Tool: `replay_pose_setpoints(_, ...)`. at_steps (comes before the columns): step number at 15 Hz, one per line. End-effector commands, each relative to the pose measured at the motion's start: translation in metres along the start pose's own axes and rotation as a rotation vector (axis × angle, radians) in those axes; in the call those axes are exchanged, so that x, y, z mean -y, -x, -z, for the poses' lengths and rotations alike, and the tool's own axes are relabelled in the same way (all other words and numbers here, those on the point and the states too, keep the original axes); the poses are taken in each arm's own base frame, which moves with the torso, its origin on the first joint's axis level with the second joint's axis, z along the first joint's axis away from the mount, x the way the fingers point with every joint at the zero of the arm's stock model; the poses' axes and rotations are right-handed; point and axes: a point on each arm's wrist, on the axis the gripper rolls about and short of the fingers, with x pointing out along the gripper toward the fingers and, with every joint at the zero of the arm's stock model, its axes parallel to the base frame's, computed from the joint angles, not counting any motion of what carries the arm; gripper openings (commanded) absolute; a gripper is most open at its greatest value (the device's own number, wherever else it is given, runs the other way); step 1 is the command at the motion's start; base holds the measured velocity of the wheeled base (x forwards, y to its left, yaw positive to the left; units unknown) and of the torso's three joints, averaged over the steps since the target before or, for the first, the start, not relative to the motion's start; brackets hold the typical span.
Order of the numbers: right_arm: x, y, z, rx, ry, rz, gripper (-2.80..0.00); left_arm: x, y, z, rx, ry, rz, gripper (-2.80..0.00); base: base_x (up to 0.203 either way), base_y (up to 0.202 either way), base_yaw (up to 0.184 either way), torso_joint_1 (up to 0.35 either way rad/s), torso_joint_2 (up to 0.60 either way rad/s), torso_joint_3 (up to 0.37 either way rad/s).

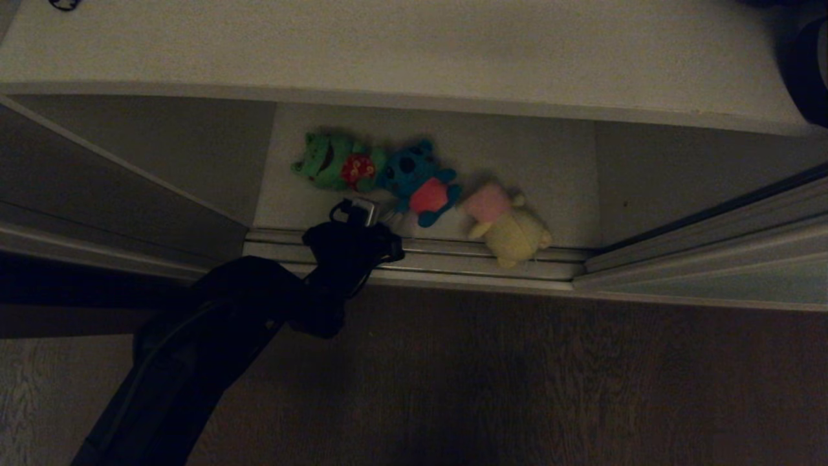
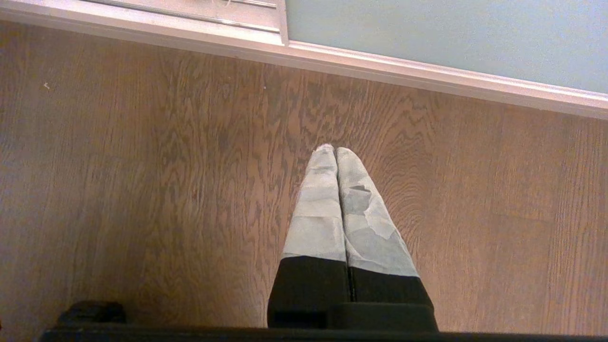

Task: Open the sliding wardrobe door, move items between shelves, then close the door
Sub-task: Place the blue doll on the higher shelf

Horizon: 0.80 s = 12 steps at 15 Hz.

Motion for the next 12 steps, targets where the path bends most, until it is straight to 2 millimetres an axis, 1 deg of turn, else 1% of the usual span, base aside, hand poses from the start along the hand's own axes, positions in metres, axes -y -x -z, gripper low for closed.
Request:
replay_pose_setpoints(1,0.000,0.000,0.000,0.002,0.000,-0.001,-2.80,0.000,0.010,-0.017,-0.021,0.008,0.007,-2.80,0.000,0.000,0.000,0.000,0.00,0.000)
replay_pose_setpoints(3,0.000,0.000,0.000,0.001,0.000,0.000,-2.80,-0.001,0.024,-0.042,-0.039,0.029,0.021,-2.80,0.000,0.000,0.000,0.000,0.00,0.000)
replay_pose_setpoints(6,0.000,0.000,0.000,0.000,0.000,-0.001,-2.80,-0.006,0.028,-0.086,0.033,0.048,0.005,-2.80,0.000,0.000,0.000,0.000,0.00,0.000)
replay_pose_setpoints(9,0.000,0.000,0.000,0.001,0.000,-0.001,-2.80,-0.005,0.032,-0.101,0.027,0.055,-0.027,-2.80,0.000,0.000,0.000,0.000,0.00,0.000)
replay_pose_setpoints(11,0.000,0.000,0.000,-0.001,0.000,-0.001,-2.80,0.000,0.046,-0.112,-0.016,0.067,-0.021,-2.80,0.000,0.000,0.000,0.000,0.00,0.000)
replay_pose_setpoints(12,0.000,0.000,0.000,0.001,0.000,-0.001,-2.80,0.004,0.053,-0.113,-0.042,0.075,-0.014,-2.80,0.000,0.000,0.000,0.000,0.00,0.000)
